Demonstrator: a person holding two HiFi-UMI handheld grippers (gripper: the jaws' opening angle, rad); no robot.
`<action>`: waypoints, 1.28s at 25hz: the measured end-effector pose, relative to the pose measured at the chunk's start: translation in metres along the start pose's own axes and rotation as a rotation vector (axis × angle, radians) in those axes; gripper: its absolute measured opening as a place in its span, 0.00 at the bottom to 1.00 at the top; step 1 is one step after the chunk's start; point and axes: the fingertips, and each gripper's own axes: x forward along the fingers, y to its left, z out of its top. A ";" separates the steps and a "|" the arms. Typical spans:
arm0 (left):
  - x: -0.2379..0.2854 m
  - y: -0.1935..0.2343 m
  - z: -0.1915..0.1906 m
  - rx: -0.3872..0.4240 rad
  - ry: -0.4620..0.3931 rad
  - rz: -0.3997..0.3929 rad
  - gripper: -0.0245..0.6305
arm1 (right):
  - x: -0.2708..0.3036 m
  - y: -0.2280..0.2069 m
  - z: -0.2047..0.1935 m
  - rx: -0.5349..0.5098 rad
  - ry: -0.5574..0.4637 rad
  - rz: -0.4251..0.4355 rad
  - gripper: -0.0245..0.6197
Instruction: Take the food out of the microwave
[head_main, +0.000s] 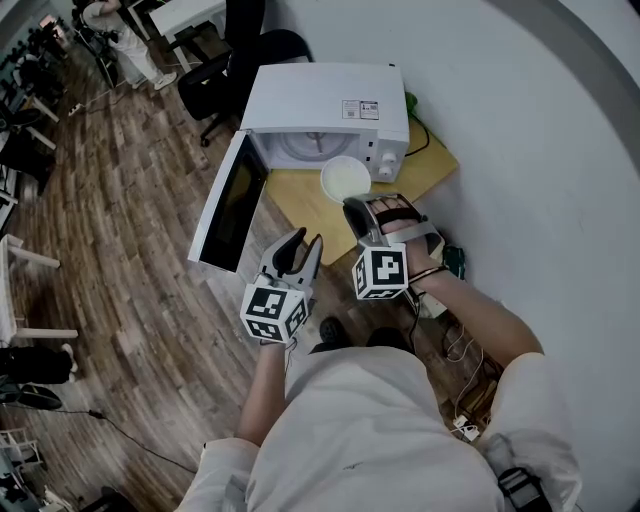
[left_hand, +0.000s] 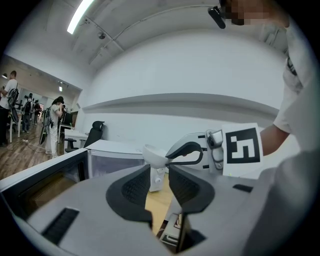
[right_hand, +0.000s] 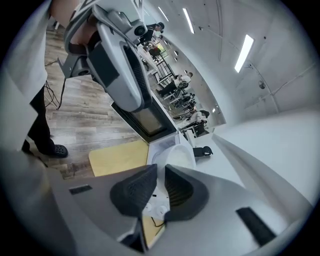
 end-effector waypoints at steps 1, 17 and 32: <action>0.001 -0.001 0.001 0.003 0.000 -0.001 0.21 | -0.002 0.000 0.001 0.000 -0.002 0.001 0.11; 0.011 -0.007 0.011 0.018 -0.001 -0.010 0.13 | -0.019 -0.005 0.006 -0.001 -0.026 0.015 0.11; 0.013 -0.005 0.009 0.026 -0.003 -0.002 0.06 | -0.019 -0.006 0.005 0.004 -0.018 0.006 0.10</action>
